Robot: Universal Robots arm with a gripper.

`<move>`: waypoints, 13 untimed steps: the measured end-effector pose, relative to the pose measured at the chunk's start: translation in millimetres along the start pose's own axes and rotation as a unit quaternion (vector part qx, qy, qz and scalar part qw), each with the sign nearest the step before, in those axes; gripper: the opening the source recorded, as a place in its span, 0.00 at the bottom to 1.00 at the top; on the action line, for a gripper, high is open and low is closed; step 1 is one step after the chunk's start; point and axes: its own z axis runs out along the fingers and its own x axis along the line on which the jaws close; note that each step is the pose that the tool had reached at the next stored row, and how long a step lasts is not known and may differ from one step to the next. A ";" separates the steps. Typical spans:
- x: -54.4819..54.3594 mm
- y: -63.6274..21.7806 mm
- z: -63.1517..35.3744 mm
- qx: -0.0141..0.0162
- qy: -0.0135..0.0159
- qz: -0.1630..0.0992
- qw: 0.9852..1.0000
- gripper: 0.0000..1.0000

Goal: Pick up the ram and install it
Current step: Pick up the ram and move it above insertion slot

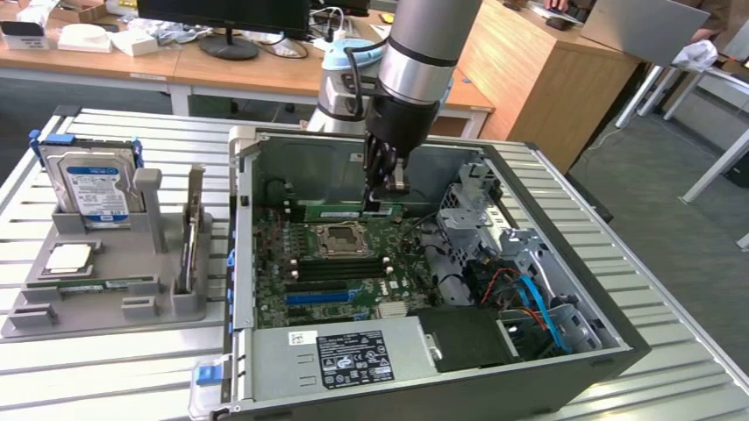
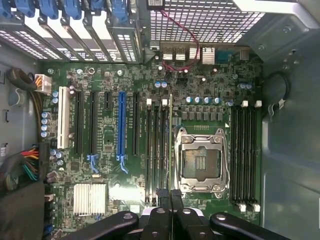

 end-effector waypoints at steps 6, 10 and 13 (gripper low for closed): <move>0.0 -2.0 0.1 0.000 0.000 0.000 1.000 0.11; 0.0 -6.6 -0.2 -0.002 0.000 0.000 1.000 0.11; 0.3 -9.4 -0.3 -0.004 0.000 0.000 1.000 0.11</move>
